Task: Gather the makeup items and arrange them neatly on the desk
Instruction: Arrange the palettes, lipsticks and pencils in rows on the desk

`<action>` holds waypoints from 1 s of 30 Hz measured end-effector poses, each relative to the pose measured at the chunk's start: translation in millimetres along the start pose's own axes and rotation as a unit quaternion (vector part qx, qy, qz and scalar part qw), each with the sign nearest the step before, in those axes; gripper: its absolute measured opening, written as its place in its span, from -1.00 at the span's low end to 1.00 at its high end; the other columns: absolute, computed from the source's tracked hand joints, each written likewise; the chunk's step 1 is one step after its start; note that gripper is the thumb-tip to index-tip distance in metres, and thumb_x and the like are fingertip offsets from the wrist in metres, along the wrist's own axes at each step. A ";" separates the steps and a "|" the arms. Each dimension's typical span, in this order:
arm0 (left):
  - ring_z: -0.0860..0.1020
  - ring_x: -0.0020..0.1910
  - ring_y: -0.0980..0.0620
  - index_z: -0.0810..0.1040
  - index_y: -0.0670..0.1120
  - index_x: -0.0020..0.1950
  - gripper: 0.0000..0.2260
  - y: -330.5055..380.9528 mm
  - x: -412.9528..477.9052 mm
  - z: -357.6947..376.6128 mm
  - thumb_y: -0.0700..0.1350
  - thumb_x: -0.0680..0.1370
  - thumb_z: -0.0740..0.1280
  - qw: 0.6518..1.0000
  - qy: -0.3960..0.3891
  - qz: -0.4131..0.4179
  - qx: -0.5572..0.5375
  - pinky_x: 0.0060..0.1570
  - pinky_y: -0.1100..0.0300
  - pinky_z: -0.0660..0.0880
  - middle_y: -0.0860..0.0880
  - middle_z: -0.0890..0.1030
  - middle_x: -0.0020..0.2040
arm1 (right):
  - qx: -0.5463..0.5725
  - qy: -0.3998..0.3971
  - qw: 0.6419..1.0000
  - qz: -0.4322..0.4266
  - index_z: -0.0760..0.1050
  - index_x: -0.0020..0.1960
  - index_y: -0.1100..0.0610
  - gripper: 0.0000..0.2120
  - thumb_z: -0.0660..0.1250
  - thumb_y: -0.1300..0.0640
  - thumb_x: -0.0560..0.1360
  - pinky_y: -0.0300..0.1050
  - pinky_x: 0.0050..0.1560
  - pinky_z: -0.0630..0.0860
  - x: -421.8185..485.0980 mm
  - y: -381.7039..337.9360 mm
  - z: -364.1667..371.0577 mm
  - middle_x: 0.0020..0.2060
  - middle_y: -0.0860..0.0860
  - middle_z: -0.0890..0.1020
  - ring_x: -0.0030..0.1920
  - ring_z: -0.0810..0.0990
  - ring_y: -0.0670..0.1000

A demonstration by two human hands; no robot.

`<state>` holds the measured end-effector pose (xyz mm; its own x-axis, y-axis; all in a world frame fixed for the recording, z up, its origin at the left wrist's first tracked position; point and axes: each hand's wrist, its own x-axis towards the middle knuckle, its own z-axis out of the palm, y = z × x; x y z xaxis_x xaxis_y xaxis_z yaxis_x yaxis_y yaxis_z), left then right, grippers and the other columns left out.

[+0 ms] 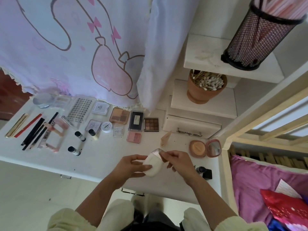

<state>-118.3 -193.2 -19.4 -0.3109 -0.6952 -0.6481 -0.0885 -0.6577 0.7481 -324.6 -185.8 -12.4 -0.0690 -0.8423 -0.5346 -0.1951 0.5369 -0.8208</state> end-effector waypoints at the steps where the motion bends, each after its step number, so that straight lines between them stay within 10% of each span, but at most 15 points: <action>1: 0.67 -0.01 -0.07 0.60 -0.11 0.17 -0.66 3.0 -0.2 -0.4 -0.23 0.41 0.50 1.000 -0.009 0.006 0.002 -0.06 0.14 0.60 -0.13 0.70 -0.02 | 0.002 -0.008 1.000 -0.010 0.68 -0.12 0.15 -0.70 0.44 -0.10 0.45 -0.23 -0.39 0.37 0.4 -3.1 -1.8 -0.31 -0.02 0.67 -0.38 0.52 -0.10; 30: 0.67 -0.17 -0.15 0.54 -0.14 0.19 -0.72 17.8 12.1 33.8 -0.02 0.67 0.13 0.998 0.019 0.020 -0.060 -0.30 0.15 0.54 -0.21 0.62 0.00 | -0.116 0.095 0.974 -0.167 0.51 -0.18 0.17 -0.70 0.38 -0.07 0.50 -0.18 -0.29 0.39 -7.8 -8.8 0.6 -0.32 0.07 0.57 -0.34 0.42 -0.11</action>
<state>-155.6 -203.5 -9.2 -0.2751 -0.7308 -0.6248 0.0374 -0.6575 0.7526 -321.8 -183.9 -1.1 -0.1396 -0.9737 -0.1800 -0.4526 0.2245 -0.8630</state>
